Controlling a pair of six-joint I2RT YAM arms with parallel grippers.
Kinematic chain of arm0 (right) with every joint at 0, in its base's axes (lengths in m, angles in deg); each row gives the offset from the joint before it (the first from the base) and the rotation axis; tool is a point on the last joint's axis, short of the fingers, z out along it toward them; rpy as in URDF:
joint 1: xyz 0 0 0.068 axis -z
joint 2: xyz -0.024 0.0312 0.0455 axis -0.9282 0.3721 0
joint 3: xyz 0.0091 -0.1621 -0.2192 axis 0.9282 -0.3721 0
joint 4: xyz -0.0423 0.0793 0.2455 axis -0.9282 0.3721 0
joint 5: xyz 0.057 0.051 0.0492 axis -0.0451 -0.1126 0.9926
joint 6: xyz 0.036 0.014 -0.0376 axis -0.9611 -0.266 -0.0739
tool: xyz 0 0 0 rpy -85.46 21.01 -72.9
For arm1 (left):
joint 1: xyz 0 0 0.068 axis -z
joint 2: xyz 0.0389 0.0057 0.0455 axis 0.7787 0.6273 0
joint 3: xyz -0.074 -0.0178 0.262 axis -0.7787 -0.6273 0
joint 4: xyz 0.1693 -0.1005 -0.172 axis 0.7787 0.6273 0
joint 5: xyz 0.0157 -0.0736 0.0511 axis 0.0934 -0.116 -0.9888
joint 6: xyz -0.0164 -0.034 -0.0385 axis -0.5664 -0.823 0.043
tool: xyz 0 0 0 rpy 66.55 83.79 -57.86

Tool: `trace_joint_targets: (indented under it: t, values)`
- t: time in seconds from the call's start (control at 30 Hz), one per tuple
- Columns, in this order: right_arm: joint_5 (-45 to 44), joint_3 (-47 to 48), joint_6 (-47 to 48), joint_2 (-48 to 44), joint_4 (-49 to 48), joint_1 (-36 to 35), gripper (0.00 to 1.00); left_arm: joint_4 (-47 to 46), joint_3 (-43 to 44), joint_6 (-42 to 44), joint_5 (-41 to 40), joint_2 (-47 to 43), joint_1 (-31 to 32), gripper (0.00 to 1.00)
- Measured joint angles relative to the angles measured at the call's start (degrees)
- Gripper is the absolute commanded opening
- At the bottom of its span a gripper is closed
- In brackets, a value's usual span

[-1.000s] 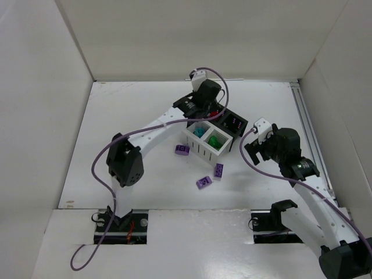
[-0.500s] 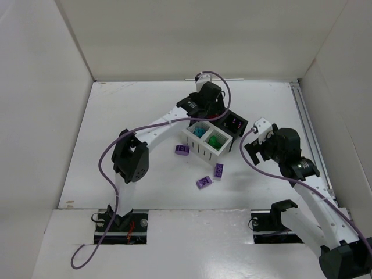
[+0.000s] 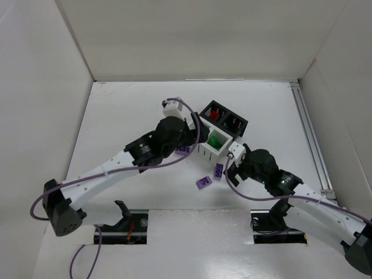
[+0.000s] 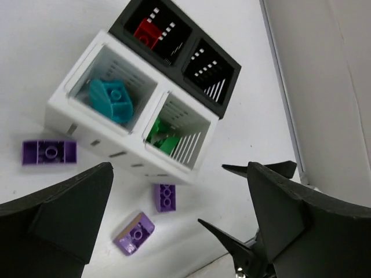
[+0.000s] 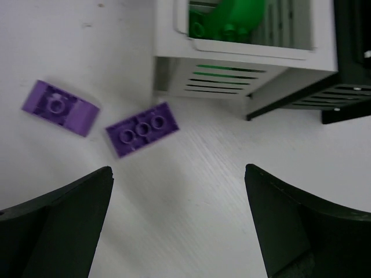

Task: Sort the legos into containers by color

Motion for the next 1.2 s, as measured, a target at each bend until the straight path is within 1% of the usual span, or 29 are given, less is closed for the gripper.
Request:
trace_joint_targets:
  t: [0.1, 0.17, 0.27, 0.37, 0.47, 0.63, 0.67, 0.77, 0.87, 0.93, 0.97, 1.0, 1.07, 1.1, 1.13, 1.2]
  values:
    - [-4.0, -3.7, -5.2, 0.7, -4.8, -5.7, 1.0, -0.5, -8.6, -4.0, -0.7, -7.1, 0.6, 1.0]
    - [-7.3, -6.2, -9.9, 1.4, -8.2, -7.0, 1.0, 0.4, -12.7, -6.5, -1.0, -9.2, 0.6, 1.0]
    - [-12.4, -10.0, -17.0, 1.7, -13.3, -8.1, 1.0, 2.5, -16.9, -9.7, -1.1, -10.0, 0.9, 1.0]
    - [-17.4, -14.4, -24.3, 1.9, -18.6, -9.9, 1.0, 4.7, -18.3, -11.9, -0.2, -10.4, 2.0, 1.0]
    - [-20.3, -15.5, -28.6, 4.1, -22.1, -11.8, 1.0, 5.8, -18.3, -13.4, 0.6, -11.6, 2.8, 1.0]
    - [-23.1, -13.2, -31.8, 12.7, -26.9, -15.1, 1.0, 7.3, -19.1, -15.5, 1.4, -15.5, 3.6, 1.0]
    - [-23.3, -11.9, -32.3, 16.3, -27.7, -15.8, 1.0, 7.3, -19.5, -15.9, 1.4, -16.3, 3.8, 1.0]
    - [-23.9, -9.9, -34.3, 23.1, -29.6, -16.6, 1.0, 7.8, -21.2, -17.0, 1.4, -18.9, 3.8, 1.0]
    - [-24.6, -9.5, -37.2, 26.7, -30.4, -17.2, 0.98, 8.4, -22.6, -17.9, 1.2, -21.0, 3.8, 1.0]
    - [-25.7, -9.5, -39.3, 27.1, -31.2, -17.4, 0.91, 8.8, -22.9, -18.4, 0.9, -21.9, 3.8, 1.0]
    - [-26.4, -9.5, -40.4, 27.1, -31.1, -17.5, 0.85, 8.8, -23.1, -18.6, 0.7, -22.3, 3.8, 1.0]
    - [-27.1, -9.5, -41.5, 27.0, -31.0, -17.6, 0.77, 8.8, -23.2, -18.9, 0.4, -22.6, 3.8, 1.0]
    - [-28.5, -9.5, -43.6, 26.9, -30.2, -18.0, 0.69, 9.0, -23.7, -19.3, 0.0, -23.3, 3.8, 1.0]
    - [-29.1, -9.5, -44.4, 26.8, -29.8, -18.1, 0.64, 9.2, -24.0, -19.5, -0.2, -23.5, 3.8, 1.0]
    - [-29.6, -9.4, -45.3, 26.6, -29.2, -18.3, 0.55, 9.2, -24.3, -19.7, -0.4, -23.7, 3.8, 1.0]
    - [-30.9, -9.4, -46.8, 26.4, -28.0, -18.3, 0.47, 9.4, -24.9, -20.1, -0.7, -23.7, 3.8, 1.0]
